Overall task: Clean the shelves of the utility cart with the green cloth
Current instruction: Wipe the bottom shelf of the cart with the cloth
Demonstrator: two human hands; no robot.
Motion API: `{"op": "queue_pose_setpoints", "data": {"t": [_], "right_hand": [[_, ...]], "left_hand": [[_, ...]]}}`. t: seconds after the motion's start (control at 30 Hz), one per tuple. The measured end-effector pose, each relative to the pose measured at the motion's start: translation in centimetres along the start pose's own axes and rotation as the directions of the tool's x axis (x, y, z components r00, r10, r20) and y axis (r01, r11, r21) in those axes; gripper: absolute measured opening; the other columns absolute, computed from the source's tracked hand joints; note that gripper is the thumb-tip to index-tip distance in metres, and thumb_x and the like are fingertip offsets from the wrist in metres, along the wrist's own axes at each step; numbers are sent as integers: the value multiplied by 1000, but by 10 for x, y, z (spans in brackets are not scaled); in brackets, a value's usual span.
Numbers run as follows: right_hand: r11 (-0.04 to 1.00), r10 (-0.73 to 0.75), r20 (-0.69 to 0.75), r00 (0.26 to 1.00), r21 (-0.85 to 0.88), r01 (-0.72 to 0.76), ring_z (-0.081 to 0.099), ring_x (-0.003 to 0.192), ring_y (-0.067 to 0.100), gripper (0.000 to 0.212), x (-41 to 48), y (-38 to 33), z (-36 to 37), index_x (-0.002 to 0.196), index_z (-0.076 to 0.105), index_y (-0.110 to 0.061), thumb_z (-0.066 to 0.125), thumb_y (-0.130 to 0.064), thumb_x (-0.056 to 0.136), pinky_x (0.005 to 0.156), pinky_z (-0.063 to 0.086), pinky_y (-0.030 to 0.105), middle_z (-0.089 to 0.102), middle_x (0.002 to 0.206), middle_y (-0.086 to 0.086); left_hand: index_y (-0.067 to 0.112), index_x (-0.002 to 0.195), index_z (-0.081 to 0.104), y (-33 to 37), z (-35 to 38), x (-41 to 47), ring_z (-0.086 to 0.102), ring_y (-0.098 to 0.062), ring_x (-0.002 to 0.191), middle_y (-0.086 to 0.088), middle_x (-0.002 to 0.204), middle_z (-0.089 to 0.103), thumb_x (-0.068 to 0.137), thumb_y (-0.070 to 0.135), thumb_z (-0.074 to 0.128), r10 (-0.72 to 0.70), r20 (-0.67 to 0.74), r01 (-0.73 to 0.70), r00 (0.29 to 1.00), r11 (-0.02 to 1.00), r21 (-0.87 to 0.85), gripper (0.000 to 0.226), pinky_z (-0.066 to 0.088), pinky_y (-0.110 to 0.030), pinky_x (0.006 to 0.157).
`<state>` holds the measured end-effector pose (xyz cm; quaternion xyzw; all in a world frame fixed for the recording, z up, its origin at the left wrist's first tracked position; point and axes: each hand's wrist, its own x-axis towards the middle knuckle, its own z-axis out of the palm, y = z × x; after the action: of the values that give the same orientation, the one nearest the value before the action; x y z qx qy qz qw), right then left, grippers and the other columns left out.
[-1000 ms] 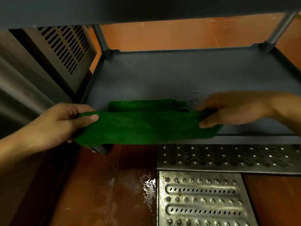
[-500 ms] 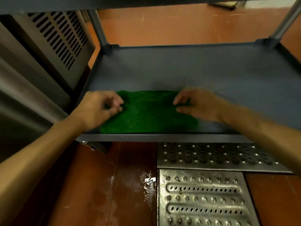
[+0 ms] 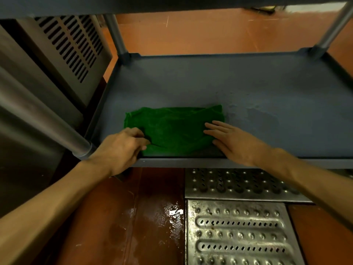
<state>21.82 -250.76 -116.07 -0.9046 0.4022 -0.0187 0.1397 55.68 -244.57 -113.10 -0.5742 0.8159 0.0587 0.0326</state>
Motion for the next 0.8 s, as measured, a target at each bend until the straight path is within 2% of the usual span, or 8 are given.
{"op": "queue_pose_setpoints", "data": {"t": [0.1, 0.2, 0.27, 0.33, 0.57, 0.67, 0.73, 0.8], "right_hand": [[988, 103, -50, 993, 125, -96, 34, 143, 20, 42, 2, -8, -6, 144, 46, -12, 39, -26, 105, 117, 23, 28, 44, 151, 4], [967, 173, -32, 984, 194, -164, 59, 100, 25, 32, 3, -17, -20, 112, 60, -9, 36, -30, 105, 88, 44, 37, 63, 106, 7], [962, 183, -17, 983, 208, -175, 56, 73, 22, 33, 0, -23, -27, 90, 54, -10, 36, -32, 105, 69, 38, 36, 57, 79, 5], [955, 193, 10, 981, 230, -190, 53, 62, 20, 35, -4, -29, -33, 81, 50, -11, 36, -33, 105, 60, 34, 33, 54, 68, 5], [927, 216, 162, 963, 276, -254, 58, 69, 27, 41, -15, -46, -50, 79, 55, -9, 37, -37, 104, 65, 44, 40, 58, 73, 10], [903, 253, 201, 947, 302, -305, 62, 88, 28, 46, -13, -48, -66, 99, 61, -6, 38, -45, 102, 78, 47, 42, 64, 94, 13], [902, 262, 266, 927, 273, -334, 61, 101, 21, 54, -13, -48, -80, 117, 59, -13, 43, -60, 95, 92, 49, 39, 63, 112, 3], [917, 237, 321, 917, 239, -320, 61, 99, 13, 50, -15, -43, -92, 117, 57, -23, 52, -63, 88, 93, 51, 37, 62, 110, -8]], "left_hand": [[16, 116, 63, 3, 8, -1, 56, -26, 105, -3, 115, 60, 100, 23, 48, -45, -102, 35, 994, 995, -98, 23, 50, -42, 83], [16, 101, 54, 1, 4, -4, 57, -25, 83, -2, 89, 58, 102, 23, 44, -155, -134, 110, 979, 950, -293, 12, 41, -36, 72], [21, 98, 48, -2, 1, -7, 58, -26, 71, -1, 78, 57, 103, 27, 41, -173, -136, 120, 976, 937, -327, 11, 44, -39, 66], [25, 100, 48, -4, -2, -10, 59, -24, 66, 0, 72, 57, 103, 31, 40, -170, -151, 109, 974, 931, -348, 11, 47, -42, 65], [34, 89, 46, 4, -7, -23, 57, -12, 59, 4, 64, 57, 99, 46, 30, -146, -133, 87, 980, 924, -374, 23, 49, -44, 63], [33, 87, 52, 7, -18, -20, 60, -10, 59, 4, 63, 60, 89, 70, 25, -151, -101, 106, 983, 928, -358, 46, 52, -44, 62], [35, 88, 56, 7, -28, -16, 63, -7, 60, 4, 65, 64, 79, 85, 34, -149, -63, 117, 987, 927, -357, 56, 54, -42, 61], [38, 87, 57, 8, -40, -11, 64, -4, 61, 7, 68, 65, 70, 88, 48, -119, -64, 89, 991, 929, -359, 54, 55, -39, 61]]}}
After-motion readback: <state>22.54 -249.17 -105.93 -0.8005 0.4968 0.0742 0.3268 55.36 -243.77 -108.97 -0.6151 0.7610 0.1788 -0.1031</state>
